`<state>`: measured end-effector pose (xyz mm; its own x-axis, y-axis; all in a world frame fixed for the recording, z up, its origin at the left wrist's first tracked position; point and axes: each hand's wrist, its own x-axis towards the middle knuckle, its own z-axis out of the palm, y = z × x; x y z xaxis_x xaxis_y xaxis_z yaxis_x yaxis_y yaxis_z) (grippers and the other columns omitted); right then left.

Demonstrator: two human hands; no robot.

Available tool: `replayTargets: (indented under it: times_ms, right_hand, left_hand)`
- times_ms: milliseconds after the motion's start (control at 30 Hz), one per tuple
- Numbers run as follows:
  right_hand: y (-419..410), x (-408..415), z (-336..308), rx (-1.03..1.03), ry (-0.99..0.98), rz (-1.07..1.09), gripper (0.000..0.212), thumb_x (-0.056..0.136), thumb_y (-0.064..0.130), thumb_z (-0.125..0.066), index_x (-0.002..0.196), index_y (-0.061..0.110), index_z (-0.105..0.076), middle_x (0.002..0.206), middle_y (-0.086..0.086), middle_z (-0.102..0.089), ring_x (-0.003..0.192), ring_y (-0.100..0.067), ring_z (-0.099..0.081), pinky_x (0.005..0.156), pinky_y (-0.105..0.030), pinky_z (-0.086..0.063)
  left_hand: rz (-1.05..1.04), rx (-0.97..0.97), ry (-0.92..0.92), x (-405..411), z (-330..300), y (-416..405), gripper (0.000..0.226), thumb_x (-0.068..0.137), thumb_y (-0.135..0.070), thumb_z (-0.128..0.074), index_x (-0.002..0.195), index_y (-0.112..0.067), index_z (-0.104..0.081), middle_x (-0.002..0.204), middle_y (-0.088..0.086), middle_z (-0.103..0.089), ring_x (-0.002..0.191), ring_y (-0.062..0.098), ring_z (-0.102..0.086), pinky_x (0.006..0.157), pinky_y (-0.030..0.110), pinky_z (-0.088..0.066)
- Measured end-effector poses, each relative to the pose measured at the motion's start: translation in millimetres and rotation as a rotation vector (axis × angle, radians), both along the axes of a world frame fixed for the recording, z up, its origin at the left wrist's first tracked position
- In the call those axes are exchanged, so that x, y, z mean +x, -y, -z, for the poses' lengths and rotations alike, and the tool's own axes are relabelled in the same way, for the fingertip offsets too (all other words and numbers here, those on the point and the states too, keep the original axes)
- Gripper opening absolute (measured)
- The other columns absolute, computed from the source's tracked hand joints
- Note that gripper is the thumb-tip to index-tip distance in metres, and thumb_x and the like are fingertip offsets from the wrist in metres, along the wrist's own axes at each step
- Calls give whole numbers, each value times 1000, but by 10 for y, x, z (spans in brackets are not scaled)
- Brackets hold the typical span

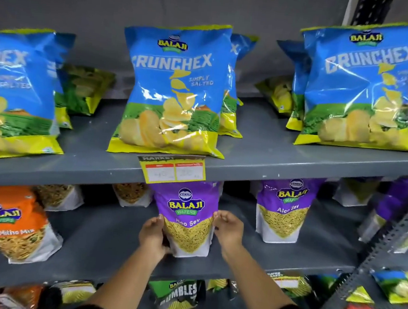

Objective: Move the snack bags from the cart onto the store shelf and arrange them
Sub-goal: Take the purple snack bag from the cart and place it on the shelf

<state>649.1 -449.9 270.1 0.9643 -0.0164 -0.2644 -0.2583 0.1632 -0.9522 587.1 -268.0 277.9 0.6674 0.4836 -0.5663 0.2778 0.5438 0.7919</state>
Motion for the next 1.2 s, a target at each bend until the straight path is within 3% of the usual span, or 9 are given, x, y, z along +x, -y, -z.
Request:
replayTargets:
  times_ms: [167,267,400,500,600,733,833,1000,1200]
  right_hand:
    - [-63,272,64,324,-114,77,34,87,-14,-33,63,4,-50,45,-2,-58,54,-23,-40,39,-20,-41]
    - [22,325,44,274,-131,18,34,86,-13,-37,65,5,-56,48,-2,-58,53,-23,-45,42,-24,-44]
    - [94,306,29,87,-33,-59,18,86,-1,-56,83,11,-69,66,2,-67,65,-16,-63,70,-35,-56]
    - [34,330,72,294,-113,-32,39,90,-6,-41,68,10,-68,55,0,-62,51,-14,-55,49,-25,-48]
    - [23,340,163,431,-153,15,39,87,-9,-29,74,5,-63,57,-5,-55,53,-17,-48,50,-23,-37]
    - [77,96,202,512,-179,74,29,92,-6,-34,87,6,-60,55,-2,-58,54,-17,-56,43,-20,-41]
    - [19,-396,96,321,-130,138,20,94,-5,-46,87,7,-61,65,-2,-64,59,-16,-54,50,-24,-46]
    - [-382,-1265,196,176,-151,-132,14,89,3,-61,103,8,-64,84,-10,-68,64,-16,-62,49,-19,-51]
    - [-1438,-2026,432,-42,-45,-637,24,84,-12,-60,87,12,-64,78,-13,-67,61,-14,-60,50,-16,-48]
  left_hand:
    - [-28,13,66,143,23,71,20,93,-36,-56,79,-22,-56,99,13,-56,99,33,-55,73,78,-43]
    - [-29,11,94,200,21,150,21,93,-36,-56,79,-21,-56,102,13,-57,102,34,-56,77,78,-42]
    - [-12,55,88,215,62,158,20,93,-38,-56,80,-23,-57,119,19,-59,116,41,-56,68,80,-43]
    - [1,67,96,227,140,97,20,91,-40,-58,77,-25,-58,128,22,-58,118,43,-54,65,78,-45]
    - [5,40,117,174,107,91,12,92,-36,-58,84,-27,-60,129,16,-61,121,36,-56,77,63,-49]
    - [22,3,114,-110,-5,48,16,94,-27,-56,110,-25,-58,128,2,-62,122,22,-53,93,54,-38]
    - [67,-27,126,-473,3,-87,26,99,-25,-47,123,-21,-55,133,-1,-58,133,23,-44,105,55,-31]
    - [63,-23,106,-1585,203,-530,26,95,-24,-52,120,-20,-58,129,-3,-64,125,23,-53,108,56,-36]
    - [-295,171,-77,-3525,417,-1201,24,94,-15,-54,116,-12,-61,113,10,-64,103,25,-59,83,34,-47]
